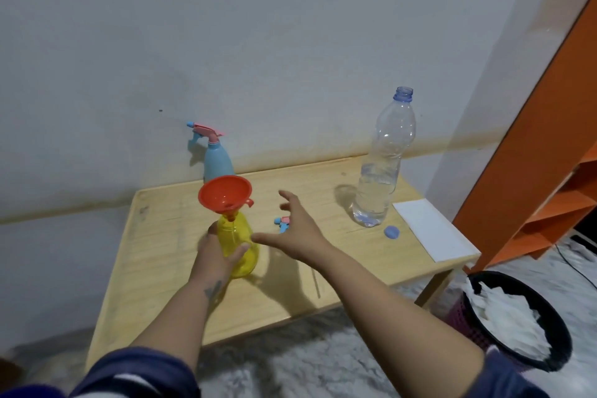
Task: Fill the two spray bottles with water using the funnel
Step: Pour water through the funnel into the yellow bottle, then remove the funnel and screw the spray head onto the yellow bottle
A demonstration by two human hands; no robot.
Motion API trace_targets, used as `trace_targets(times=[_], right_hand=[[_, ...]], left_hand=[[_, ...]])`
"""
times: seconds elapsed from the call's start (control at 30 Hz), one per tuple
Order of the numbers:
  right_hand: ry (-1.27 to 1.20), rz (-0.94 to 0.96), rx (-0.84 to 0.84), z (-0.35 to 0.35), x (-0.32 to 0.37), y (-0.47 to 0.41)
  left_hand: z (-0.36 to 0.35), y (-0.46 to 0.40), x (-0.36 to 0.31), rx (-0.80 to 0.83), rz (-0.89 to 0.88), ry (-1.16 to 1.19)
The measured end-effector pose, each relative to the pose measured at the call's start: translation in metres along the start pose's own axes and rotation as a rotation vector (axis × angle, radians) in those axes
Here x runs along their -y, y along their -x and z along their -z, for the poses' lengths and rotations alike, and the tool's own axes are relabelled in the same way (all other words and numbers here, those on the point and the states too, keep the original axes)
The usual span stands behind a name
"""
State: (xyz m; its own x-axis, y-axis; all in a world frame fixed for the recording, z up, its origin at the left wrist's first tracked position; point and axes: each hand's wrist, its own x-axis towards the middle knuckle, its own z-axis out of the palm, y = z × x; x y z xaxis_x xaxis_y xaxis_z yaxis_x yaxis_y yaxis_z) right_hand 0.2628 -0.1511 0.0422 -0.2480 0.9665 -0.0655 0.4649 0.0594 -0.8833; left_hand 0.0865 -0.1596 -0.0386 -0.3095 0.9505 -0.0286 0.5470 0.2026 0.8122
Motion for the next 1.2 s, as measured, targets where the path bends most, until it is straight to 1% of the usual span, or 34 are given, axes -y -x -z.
trace_targets(times=[0.1, 0.13, 0.17, 0.2, 0.23, 0.27, 0.33, 0.43, 0.5, 0.73, 0.93, 1.1, 1.2], right_hand=[[-0.059, 0.071, 0.027, -0.024, 0.033, -0.005], [-0.075, 0.081, 0.029, -0.03, 0.041, -0.007], [-0.087, 0.09, 0.016, -0.035, 0.047, -0.008], [-0.097, 0.089, -0.01, -0.04, 0.05, -0.011], [-0.11, 0.083, -0.042, -0.044, 0.053, -0.013], [-0.119, 0.074, -0.075, -0.047, 0.053, -0.014], [-0.124, 0.072, -0.127, -0.051, 0.054, -0.016], [-0.121, 0.089, -0.169, -0.052, 0.053, -0.017], [-0.122, 0.103, -0.181, -0.05, 0.055, -0.019], [-0.109, 0.123, -0.172, -0.04, 0.063, -0.02], [-0.101, 0.09, -0.152, -0.035, 0.061, -0.021], [-0.174, 0.075, -0.222, -0.003, 0.072, -0.032], [-0.131, 0.025, -0.244, 0.023, 0.066, -0.042]], left_hand=[[-0.004, -0.003, 0.005, 0.006, -0.023, 0.065], [-0.004, -0.004, 0.006, -0.001, 0.002, 0.13], [-0.005, -0.007, 0.007, -0.026, -0.021, 0.06], [-0.005, -0.008, 0.009, -0.031, -0.023, 0.057], [-0.007, -0.008, 0.009, -0.021, -0.037, 0.078], [-0.007, -0.007, 0.006, 0.005, -0.01, 0.156], [-0.006, -0.005, 0.002, 0.009, -0.003, 0.22], [-0.002, -0.004, 0.004, 0.018, 0.011, 0.168], [-0.001, -0.004, 0.007, 0.034, 0.024, 0.185], [-0.004, -0.007, 0.009, 0.037, -0.003, 0.144], [-0.005, -0.007, 0.008, 0.025, -0.01, 0.1], [-0.005, -0.007, 0.011, 0.027, -0.02, 0.066], [-0.004, -0.006, 0.011, 0.035, -0.016, 0.041]])
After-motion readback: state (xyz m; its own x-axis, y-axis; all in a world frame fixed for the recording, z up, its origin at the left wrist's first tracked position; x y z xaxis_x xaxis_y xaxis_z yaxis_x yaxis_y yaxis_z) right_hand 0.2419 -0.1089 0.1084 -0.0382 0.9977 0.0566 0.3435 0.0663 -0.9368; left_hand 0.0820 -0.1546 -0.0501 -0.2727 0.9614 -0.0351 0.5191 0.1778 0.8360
